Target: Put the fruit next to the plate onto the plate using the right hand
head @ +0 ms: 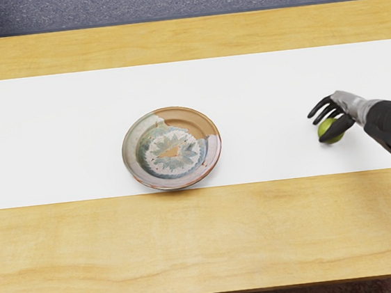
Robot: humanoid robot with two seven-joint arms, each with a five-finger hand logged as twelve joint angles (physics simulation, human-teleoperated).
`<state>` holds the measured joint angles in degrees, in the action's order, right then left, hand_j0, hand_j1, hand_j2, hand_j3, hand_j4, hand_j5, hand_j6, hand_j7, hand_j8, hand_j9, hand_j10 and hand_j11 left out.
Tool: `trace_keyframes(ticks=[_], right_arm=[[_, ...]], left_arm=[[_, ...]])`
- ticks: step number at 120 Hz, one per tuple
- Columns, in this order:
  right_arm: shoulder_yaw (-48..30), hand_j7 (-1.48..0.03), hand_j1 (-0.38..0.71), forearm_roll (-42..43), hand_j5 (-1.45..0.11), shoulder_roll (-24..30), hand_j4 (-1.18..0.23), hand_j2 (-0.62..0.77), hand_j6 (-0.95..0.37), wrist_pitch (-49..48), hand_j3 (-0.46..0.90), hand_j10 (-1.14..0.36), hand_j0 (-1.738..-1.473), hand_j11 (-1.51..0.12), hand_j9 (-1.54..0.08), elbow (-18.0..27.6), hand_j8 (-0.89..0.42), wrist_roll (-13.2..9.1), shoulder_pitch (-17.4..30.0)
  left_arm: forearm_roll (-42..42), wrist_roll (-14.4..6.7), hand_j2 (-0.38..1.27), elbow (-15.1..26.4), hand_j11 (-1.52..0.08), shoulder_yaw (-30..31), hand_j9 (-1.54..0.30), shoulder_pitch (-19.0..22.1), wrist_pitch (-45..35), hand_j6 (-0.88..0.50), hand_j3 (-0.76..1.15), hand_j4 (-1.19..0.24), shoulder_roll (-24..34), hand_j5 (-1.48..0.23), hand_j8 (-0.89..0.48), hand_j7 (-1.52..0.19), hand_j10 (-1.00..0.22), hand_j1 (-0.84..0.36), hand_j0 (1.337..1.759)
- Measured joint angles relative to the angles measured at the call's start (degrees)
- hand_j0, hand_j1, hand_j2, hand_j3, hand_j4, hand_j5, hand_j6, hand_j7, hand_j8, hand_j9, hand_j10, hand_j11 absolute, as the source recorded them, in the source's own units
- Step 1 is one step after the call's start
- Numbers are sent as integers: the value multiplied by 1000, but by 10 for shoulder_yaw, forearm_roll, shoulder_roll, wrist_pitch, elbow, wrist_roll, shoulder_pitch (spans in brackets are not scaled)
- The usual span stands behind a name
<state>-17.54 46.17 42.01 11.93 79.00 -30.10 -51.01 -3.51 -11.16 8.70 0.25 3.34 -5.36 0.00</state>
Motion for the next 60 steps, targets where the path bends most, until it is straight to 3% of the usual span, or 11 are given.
trace_keyframes(ticks=[60], right_arm=[[0,-772,294,-22,-784,-2,-585,95,-593,-15,0,-393,-1657,-770,-780,14,-419,-9,-27]], left_arm=[[0,0,1,-2,-7,0,-8,-8,-1,-6,0,-6,0,-8,-6,-8,-6,342,1658]])
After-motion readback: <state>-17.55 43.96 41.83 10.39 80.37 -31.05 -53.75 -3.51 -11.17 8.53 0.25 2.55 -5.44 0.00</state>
